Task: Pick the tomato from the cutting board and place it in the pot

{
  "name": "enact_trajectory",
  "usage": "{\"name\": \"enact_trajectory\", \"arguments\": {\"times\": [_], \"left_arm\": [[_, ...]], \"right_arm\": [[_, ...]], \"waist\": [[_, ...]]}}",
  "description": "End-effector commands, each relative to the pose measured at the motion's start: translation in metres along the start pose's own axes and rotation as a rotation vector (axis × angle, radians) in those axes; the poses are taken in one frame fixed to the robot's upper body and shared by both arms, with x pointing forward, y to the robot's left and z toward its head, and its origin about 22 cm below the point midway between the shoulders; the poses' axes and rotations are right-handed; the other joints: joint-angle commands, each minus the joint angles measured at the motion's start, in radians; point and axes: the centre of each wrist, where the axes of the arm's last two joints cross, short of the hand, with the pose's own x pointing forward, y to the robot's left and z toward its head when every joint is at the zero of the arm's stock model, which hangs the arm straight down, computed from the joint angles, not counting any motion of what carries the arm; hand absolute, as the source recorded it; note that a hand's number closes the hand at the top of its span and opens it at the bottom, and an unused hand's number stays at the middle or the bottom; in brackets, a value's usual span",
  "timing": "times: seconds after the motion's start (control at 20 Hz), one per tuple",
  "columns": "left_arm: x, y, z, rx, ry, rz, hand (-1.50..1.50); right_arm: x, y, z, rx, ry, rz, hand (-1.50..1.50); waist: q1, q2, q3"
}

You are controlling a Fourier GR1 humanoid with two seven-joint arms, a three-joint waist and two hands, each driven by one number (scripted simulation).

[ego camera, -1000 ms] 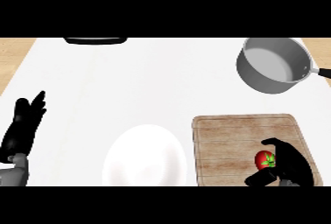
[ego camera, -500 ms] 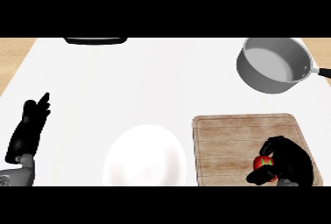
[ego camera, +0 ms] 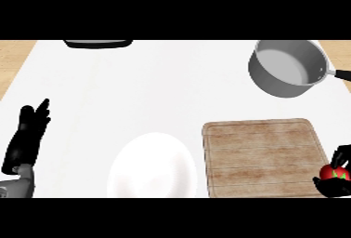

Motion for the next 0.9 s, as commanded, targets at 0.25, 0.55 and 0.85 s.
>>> {"name": "enact_trajectory", "arguments": {"times": [0.25,0.55,0.85], "left_arm": [[-0.007,0.005,0.003,0.013,0.005,-0.002,0.0],[0.001,0.002,0.004,-0.017,-0.01,0.009,0.0],[-0.005,0.016,0.007,-0.014,-0.007,-0.011,0.0]], "right_arm": [[-0.138,-0.121,-0.066,-0.226,-0.114,-0.087,1.5],[-0.171,-0.168,-0.078,-0.5,-0.343,-0.329,1.5],[-0.186,-0.211,-0.08,-0.632,-0.49,-0.417,1.5]], "waist": [[-0.008,-0.003,0.005],[0.005,-0.005,0.003],[0.023,0.0,-0.001]]}}
